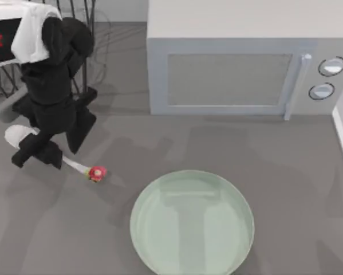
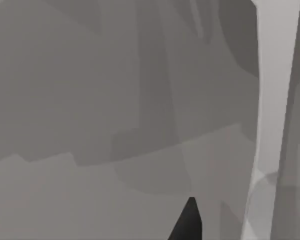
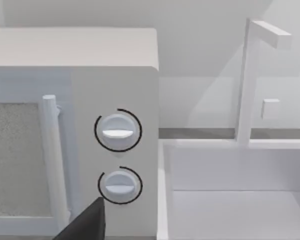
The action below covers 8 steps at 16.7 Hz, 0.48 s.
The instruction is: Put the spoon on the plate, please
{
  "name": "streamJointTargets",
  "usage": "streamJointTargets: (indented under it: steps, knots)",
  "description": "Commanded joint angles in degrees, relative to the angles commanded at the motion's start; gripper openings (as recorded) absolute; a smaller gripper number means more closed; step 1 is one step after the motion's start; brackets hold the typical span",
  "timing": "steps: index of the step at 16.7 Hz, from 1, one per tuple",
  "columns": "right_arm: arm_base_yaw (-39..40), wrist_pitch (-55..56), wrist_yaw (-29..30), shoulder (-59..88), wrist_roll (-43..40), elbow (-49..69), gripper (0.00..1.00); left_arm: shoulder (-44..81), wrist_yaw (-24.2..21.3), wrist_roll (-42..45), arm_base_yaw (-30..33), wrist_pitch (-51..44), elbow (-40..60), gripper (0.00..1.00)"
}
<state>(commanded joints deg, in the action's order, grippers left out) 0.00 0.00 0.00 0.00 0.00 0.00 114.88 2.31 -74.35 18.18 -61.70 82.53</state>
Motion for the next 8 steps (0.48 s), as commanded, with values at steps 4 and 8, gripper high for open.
streamJointTargets:
  steps: [4, 8]
  knots:
    - [0.0, 0.0, 0.0, 0.0, 0.0, 0.0, 1.0, 0.37, -0.22, -22.21, 10.16, -0.32, 1.75, 0.0]
    - [0.0, 0.0, 0.0, 0.0, 0.0, 0.0, 1.0, 0.73, -0.65, -40.32, 19.84, -0.87, 3.39, 0.0]
